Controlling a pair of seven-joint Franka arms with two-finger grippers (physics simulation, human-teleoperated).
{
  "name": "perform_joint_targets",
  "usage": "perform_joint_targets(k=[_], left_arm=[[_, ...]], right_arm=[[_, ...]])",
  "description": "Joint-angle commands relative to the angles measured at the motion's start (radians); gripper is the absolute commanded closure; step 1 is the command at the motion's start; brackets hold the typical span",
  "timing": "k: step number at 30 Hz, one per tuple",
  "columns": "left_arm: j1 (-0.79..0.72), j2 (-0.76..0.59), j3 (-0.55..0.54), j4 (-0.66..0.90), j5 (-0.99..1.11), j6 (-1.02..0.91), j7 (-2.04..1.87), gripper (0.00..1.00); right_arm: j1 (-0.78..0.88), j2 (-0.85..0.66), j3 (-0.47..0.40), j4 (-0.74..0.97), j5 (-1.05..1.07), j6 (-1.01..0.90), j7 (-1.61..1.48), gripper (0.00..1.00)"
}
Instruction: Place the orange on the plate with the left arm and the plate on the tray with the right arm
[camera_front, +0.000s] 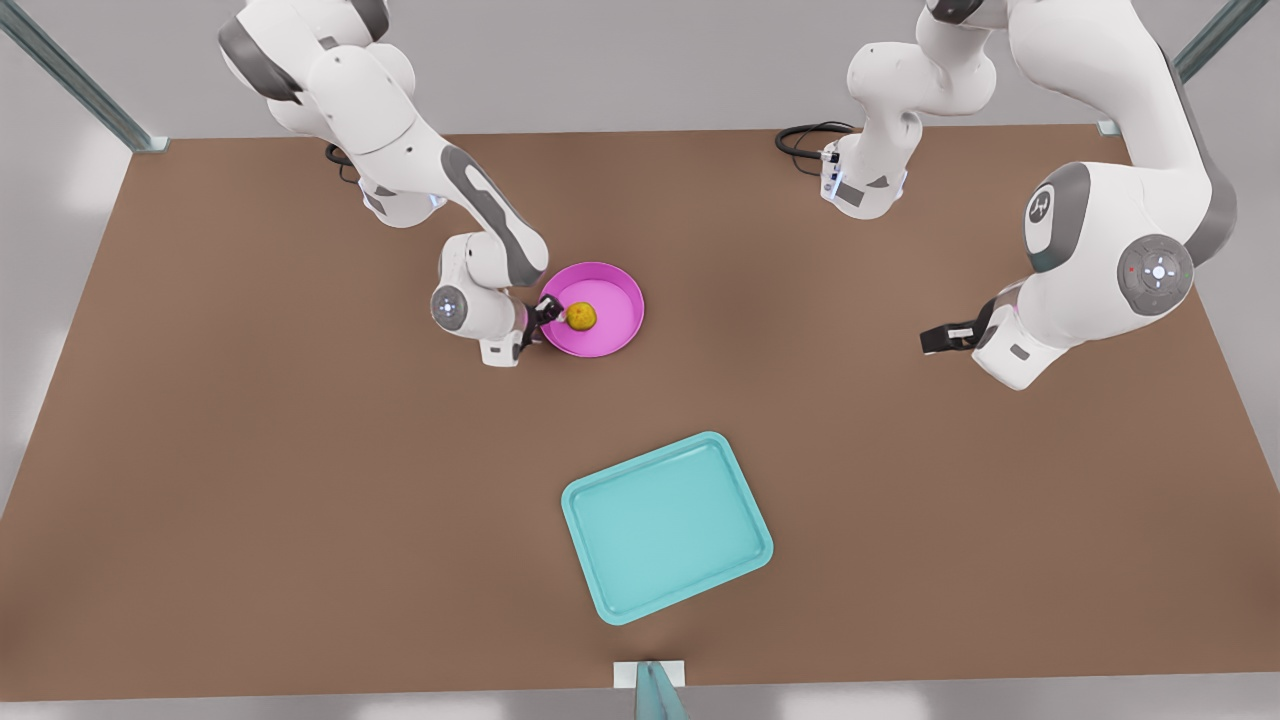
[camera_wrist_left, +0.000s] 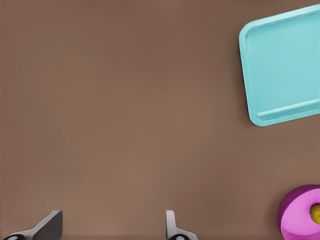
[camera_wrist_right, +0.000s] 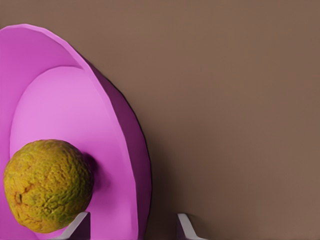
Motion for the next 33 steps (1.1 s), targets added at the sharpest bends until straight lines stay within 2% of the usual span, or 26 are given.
perform_joint_targets(k=[1,3,7,9,14,21,24,27,33], left_arm=[[0.000,-0.002,0.001,0.000,0.001,-0.004,0.010,0.00],[0.000,0.000,0.001,0.000,0.001,-0.002,0.010,0.00],[0.000,0.000,0.000,0.000,-0.001,-0.001,0.010,0.00],[0.000,0.000,0.001,0.000,-0.001,-0.001,0.010,0.00],[0.000,0.000,0.000,0.000,-0.001,-0.001,0.010,0.00],[0.000,-0.002,0.000,0.000,-0.001,-0.004,0.008,0.00],[0.000,0.000,0.000,0.000,-0.003,-0.002,0.008,0.00],[0.000,0.000,0.000,0.000,-0.004,-0.002,0.008,0.00],[0.000,0.001,0.000,0.000,-0.004,-0.002,0.010,0.00]], right_arm=[[0.000,-0.001,0.000,0.001,0.001,-0.002,-0.074,0.34],[0.002,0.001,0.000,0.003,0.001,-0.002,-0.074,0.49],[0.003,0.001,0.001,0.009,0.001,-0.008,-0.074,0.53],[0.003,-0.001,0.001,0.012,0.003,-0.008,-0.072,0.63],[0.003,-0.007,0.012,0.024,0.007,-0.034,-0.068,0.77],[0.002,-0.012,0.012,0.115,0.010,-0.131,-0.066,0.79],[-0.017,0.014,0.001,0.245,0.015,-0.200,-0.053,0.79],[-0.017,0.073,-0.069,0.463,0.013,-0.320,0.024,0.79],[-0.012,0.321,-0.098,0.908,-0.002,-0.363,0.188,0.79]])
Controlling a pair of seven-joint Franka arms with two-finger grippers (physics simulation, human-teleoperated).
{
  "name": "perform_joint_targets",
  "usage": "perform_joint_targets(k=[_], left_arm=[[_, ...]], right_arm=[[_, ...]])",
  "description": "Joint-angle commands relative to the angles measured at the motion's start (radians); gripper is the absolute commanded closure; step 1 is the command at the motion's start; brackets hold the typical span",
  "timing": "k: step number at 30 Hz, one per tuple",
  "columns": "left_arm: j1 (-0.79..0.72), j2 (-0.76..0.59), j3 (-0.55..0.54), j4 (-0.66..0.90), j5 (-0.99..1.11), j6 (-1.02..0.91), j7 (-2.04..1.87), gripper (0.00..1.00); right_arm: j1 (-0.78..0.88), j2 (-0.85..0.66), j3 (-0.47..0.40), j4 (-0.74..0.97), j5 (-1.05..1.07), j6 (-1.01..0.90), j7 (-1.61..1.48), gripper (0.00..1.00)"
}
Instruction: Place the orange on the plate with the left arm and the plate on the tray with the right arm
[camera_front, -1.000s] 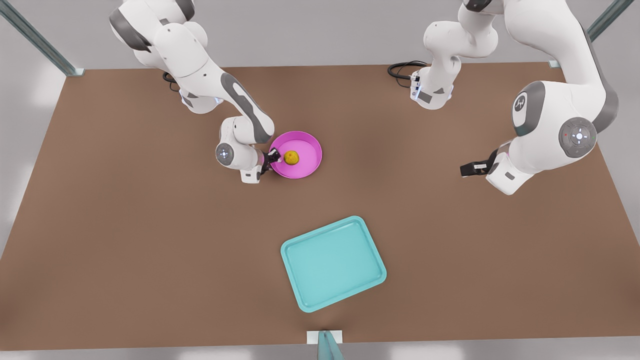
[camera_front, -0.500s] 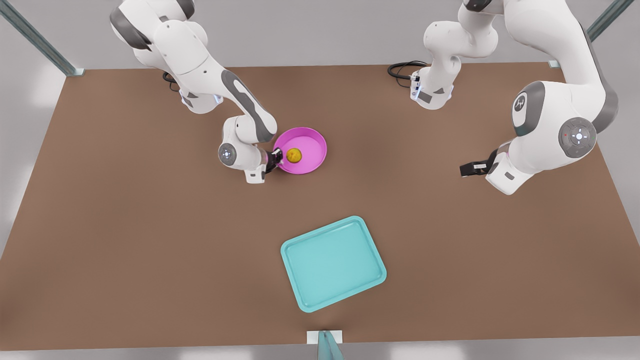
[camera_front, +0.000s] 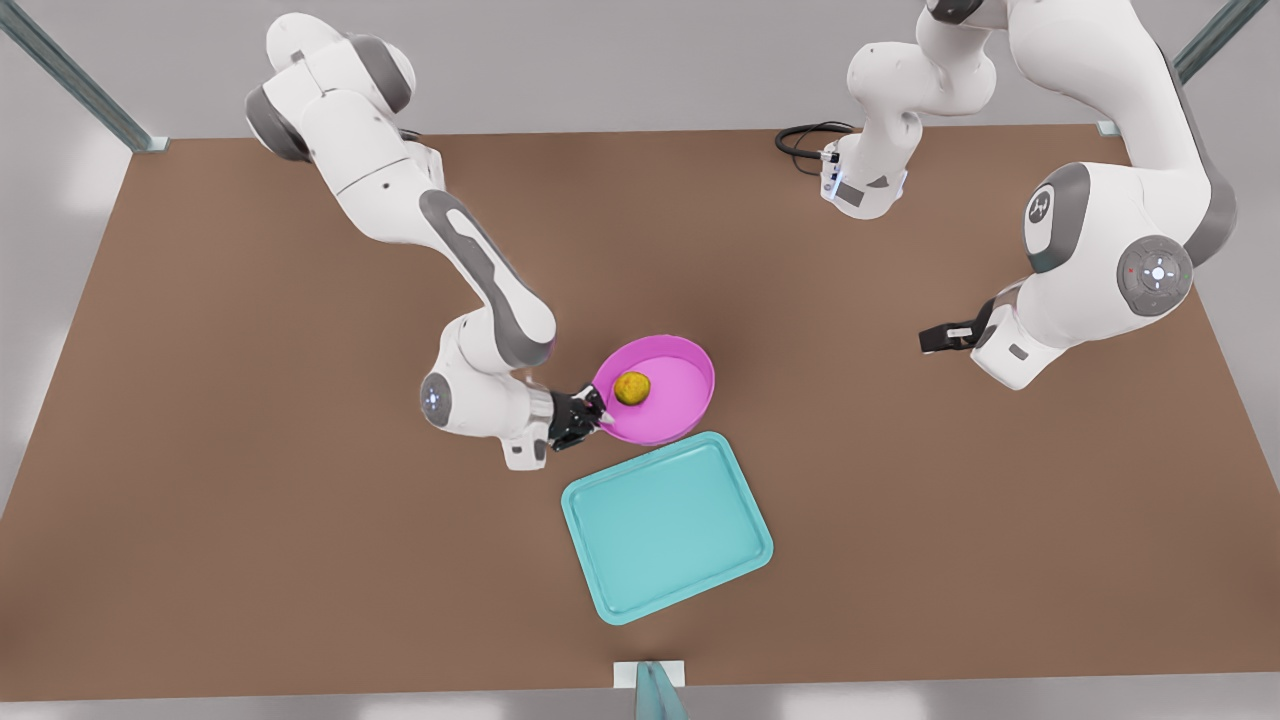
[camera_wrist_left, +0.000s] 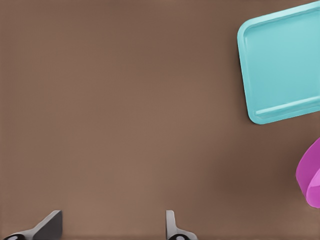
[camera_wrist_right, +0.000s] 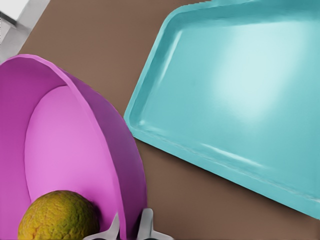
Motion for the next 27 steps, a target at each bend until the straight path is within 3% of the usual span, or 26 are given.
perform_joint_targets(k=[1,8,13,18,23,24,25,27], left_arm=[[0.000,-0.001,0.000,0.000,0.000,-0.001,0.002,0.00],[0.000,-0.005,0.000,0.000,0.000,-0.004,0.004,0.00],[0.000,-0.002,0.000,0.000,0.000,-0.004,0.005,0.00],[0.000,-0.002,-0.003,0.000,0.000,-0.004,0.005,0.00],[0.000,-0.002,-0.003,0.000,0.000,-0.004,0.005,0.00],[0.000,-0.002,-0.003,0.000,0.000,-0.004,0.004,0.00],[-0.001,-0.004,-0.003,0.000,0.000,-0.004,0.002,0.00],[-0.001,-0.004,-0.003,0.000,0.000,-0.005,0.002,0.00]], right_arm=[[0.000,0.065,-0.015,0.121,-0.016,-0.104,0.269,0.79],[-0.001,0.267,-0.047,0.411,-0.004,-0.110,0.764,0.79],[-0.026,0.318,-0.049,0.469,0.085,-0.099,1.007,0.79],[-0.027,0.463,-0.041,0.648,0.125,-0.093,1.004,0.79],[-0.033,0.485,-0.040,0.667,0.151,-0.096,0.995,0.79],[-0.033,0.485,-0.040,0.667,0.150,-0.098,0.998,0.49],[-0.033,0.483,-0.040,0.665,0.151,-0.107,0.996,0.00],[-0.040,0.480,-0.040,0.665,0.157,-0.111,1.001,0.00]])
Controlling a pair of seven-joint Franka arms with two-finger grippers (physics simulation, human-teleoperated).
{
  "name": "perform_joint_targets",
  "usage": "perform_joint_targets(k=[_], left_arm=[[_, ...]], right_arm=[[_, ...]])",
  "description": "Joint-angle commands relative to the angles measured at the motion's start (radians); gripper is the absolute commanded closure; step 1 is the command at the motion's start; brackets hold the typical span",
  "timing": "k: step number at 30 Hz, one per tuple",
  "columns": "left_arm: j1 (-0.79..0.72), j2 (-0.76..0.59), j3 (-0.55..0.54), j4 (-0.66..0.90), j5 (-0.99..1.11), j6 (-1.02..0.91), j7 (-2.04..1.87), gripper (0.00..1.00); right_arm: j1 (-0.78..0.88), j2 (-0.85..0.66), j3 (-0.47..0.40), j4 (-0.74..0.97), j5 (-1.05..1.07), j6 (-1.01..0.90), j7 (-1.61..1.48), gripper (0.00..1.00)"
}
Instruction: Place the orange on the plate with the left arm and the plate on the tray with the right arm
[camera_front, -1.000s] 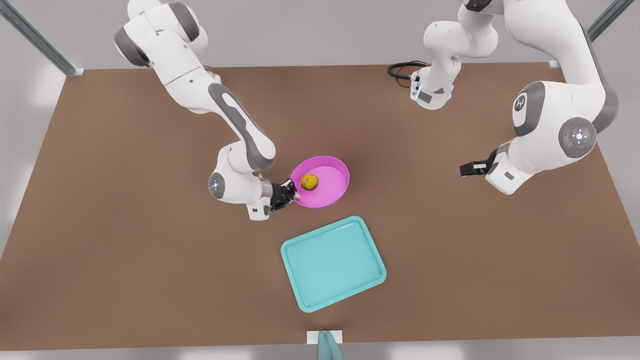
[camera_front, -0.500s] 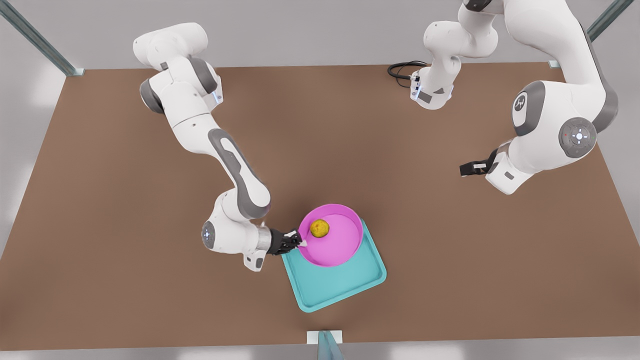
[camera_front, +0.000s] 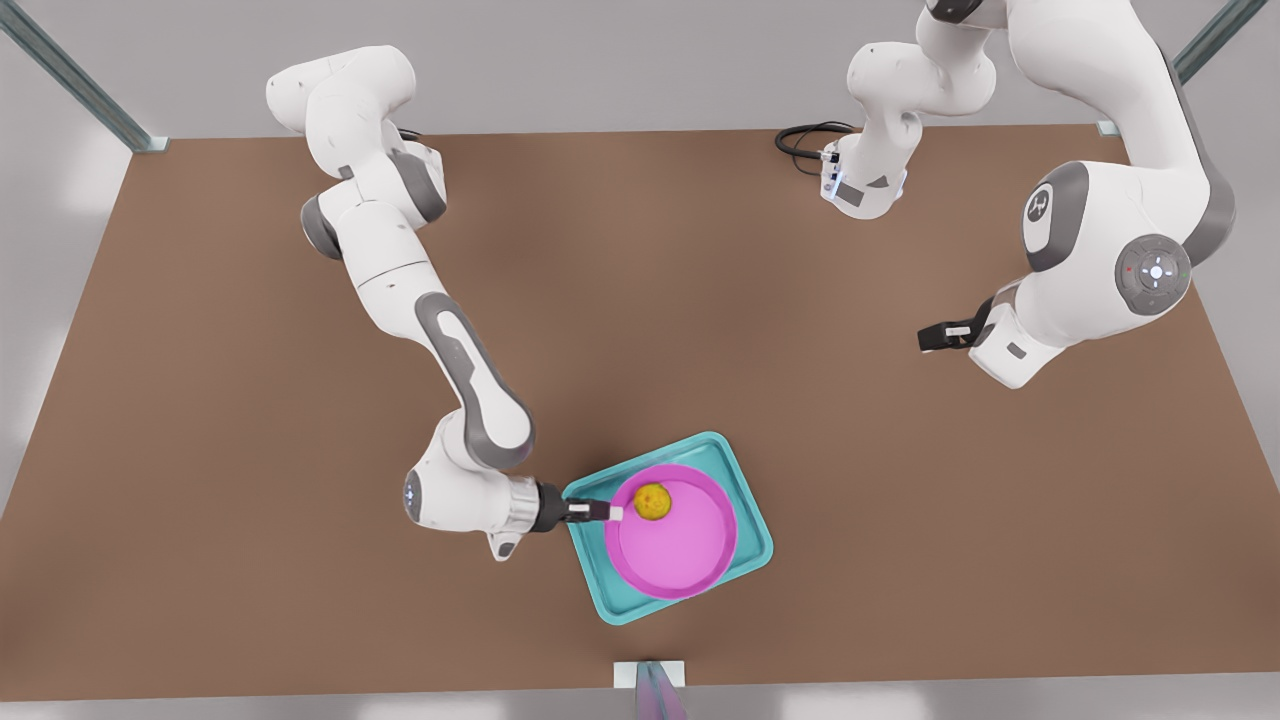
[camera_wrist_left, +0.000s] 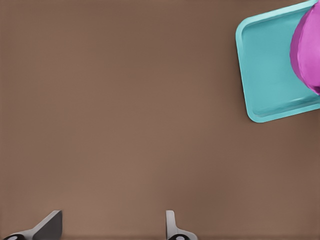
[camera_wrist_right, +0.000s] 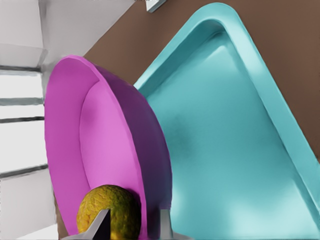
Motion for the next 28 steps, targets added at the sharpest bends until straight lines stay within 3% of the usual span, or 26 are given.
perform_joint_targets(k=[1,4,6,8,11,12,13,15,16,19,20,28], left_arm=[[0.001,-0.001,0.000,0.000,0.001,-0.002,-0.001,0.00],[0.001,0.000,0.000,0.000,0.001,0.000,0.001,0.00],[0.001,0.002,0.000,0.000,0.001,0.000,0.001,0.00],[0.001,0.002,0.000,0.000,0.001,0.000,0.002,0.00],[0.001,0.002,0.000,0.000,0.001,0.001,0.013,0.00],[0.001,0.002,0.000,0.000,0.001,0.000,0.017,0.00],[0.001,0.002,0.002,0.002,0.011,-0.012,0.017,0.00],[0.001,0.010,0.000,0.033,0.013,-0.032,0.021,0.00],[0.001,0.013,0.000,0.034,0.011,-0.031,0.019,0.00],[0.001,0.045,0.000,0.059,0.008,-0.031,-0.004,0.00],[0.001,0.103,0.000,0.134,0.011,-0.101,0.007,0.00],[0.001,0.128,0.000,0.185,0.005,-0.152,0.021,0.00]], right_arm=[[-0.002,-0.003,0.000,0.000,0.007,-0.011,0.301,0.00],[-0.028,-0.033,-0.001,-0.001,0.007,-0.078,0.304,0.00],[-0.086,-0.089,-0.026,0.000,-0.002,-0.244,0.305,0.00],[-0.081,-0.167,-0.234,0.056,-0.048,-0.501,0.285,0.00],[-0.091,-0.256,-0.260,0.048,-0.721,-0.538,-0.533,0.00],[-0.109,-0.342,-0.259,0.045,-0.870,-0.578,-0.583,0.00],[-0.111,-0.437,-0.260,0.046,-0.924,-0.698,-0.587,0.00],[-0.103,-0.587,-0.343,0.043,-0.924,-0.897,-0.584,0.00],[-0.108,-0.679,-0.343,-0.027,-0.936,-0.936,-0.580,0.00],[-0.114,-0.994,-0.319,-0.375,-1.007,-0.893,-0.446,0.00],[-0.118,-1.064,-0.316,-0.464,-1.010,-0.854,-0.420,0.00],[-0.121,-1.097,-0.299,-0.495,-1.011,-0.854,-0.385,0.00]])
